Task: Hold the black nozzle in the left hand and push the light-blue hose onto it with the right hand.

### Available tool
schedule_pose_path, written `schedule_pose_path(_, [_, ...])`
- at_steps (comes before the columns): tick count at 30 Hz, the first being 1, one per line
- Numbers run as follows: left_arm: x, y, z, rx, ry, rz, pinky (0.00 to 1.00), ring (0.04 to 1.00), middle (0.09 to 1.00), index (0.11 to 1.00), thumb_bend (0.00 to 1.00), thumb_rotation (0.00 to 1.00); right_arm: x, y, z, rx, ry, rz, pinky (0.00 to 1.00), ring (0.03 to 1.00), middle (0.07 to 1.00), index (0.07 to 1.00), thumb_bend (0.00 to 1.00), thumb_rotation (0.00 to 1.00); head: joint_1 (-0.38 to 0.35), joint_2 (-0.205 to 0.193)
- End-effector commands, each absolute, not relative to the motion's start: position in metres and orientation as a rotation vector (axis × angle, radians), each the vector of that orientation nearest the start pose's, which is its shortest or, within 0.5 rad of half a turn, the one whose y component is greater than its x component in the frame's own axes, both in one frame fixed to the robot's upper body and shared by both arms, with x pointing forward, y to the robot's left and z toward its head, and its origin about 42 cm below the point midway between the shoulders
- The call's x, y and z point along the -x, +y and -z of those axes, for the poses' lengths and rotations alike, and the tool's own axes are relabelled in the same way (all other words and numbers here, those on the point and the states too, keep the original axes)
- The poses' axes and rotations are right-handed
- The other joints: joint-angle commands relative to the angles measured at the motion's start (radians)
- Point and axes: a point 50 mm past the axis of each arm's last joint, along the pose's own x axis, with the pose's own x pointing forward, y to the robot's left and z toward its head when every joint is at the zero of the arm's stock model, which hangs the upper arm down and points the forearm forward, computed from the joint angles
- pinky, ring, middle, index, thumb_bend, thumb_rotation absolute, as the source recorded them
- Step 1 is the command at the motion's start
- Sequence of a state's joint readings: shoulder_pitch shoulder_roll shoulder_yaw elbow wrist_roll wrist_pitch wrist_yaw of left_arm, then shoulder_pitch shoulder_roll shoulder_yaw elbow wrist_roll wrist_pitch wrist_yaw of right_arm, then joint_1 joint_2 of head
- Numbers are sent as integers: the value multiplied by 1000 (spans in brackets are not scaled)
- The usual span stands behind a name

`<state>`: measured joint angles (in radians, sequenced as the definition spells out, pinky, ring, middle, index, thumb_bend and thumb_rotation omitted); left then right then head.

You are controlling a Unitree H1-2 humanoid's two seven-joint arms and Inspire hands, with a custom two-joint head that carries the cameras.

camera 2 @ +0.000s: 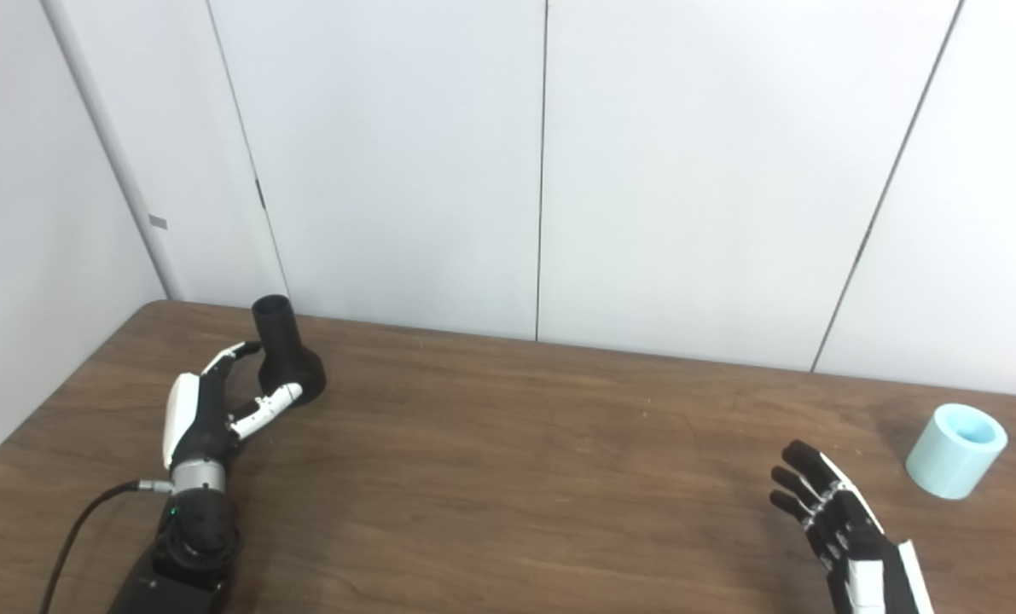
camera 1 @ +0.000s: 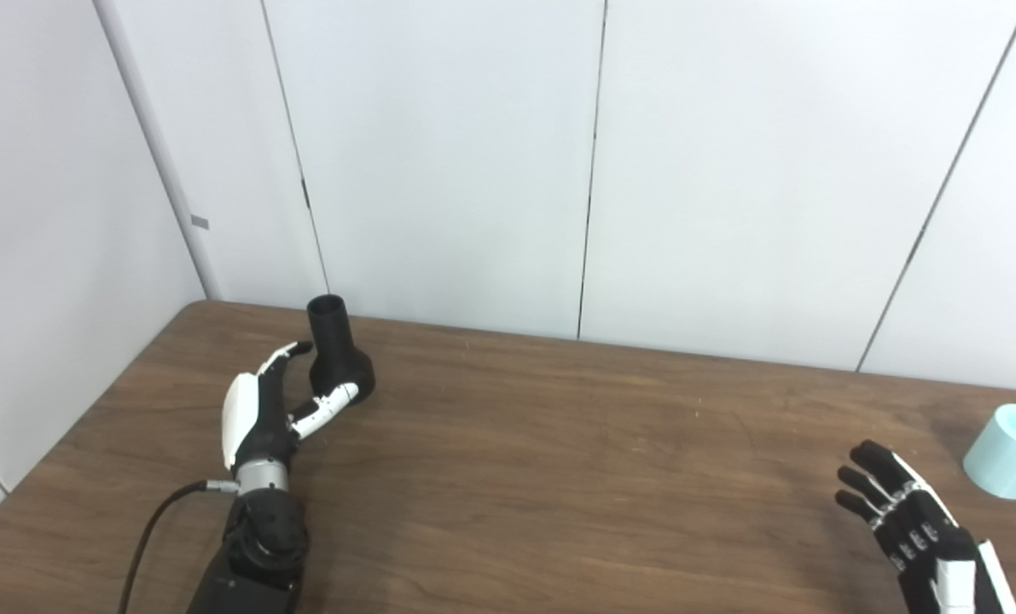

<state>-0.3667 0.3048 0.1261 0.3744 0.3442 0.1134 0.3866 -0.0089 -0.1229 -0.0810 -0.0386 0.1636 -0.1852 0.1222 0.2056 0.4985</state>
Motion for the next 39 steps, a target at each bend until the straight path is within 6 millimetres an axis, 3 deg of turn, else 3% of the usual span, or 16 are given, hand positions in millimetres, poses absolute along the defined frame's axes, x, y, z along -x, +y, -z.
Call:
schedule_pose_path(1, [-409, 364, -176, -636, -93, -568, 1000, 947, 876, 737, 767, 459, -274, -262, -111, -44, -195, -37, 799, 844, 874, 845, 591, 1000, 1, 1])
schedule_pose_path(22, [-435, 358, -185, -685, -71, -513, 1000, 967, 889, 746, 773, 461, -271, -259, -115, -44, -193, -35, 790, 840, 873, 843, 589, 1000, -8, 13])
schedule_pose_path(39, [-438, 357, -189, -673, -78, -502, 1000, 956, 891, 756, 779, 461, -271, -258, -118, -47, -192, -30, 792, 840, 874, 841, 588, 1000, -9, 21])
